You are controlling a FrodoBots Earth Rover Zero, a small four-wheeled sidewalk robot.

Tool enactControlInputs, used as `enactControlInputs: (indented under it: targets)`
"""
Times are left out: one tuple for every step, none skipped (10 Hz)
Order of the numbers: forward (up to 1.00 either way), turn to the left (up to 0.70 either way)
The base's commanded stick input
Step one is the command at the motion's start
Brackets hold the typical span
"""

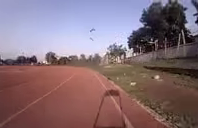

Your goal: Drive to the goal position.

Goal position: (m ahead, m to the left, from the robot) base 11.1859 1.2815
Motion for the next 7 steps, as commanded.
enactControlInputs:
  targets:
    - [0.70, 0.00]
    - [0.70, 0.00]
    - [0.70, 0.00]
    - [0.70, 0.00]
    - [0.70, 0.00]
    - [0.70, 0.00]
    - [0.70, 0.00]
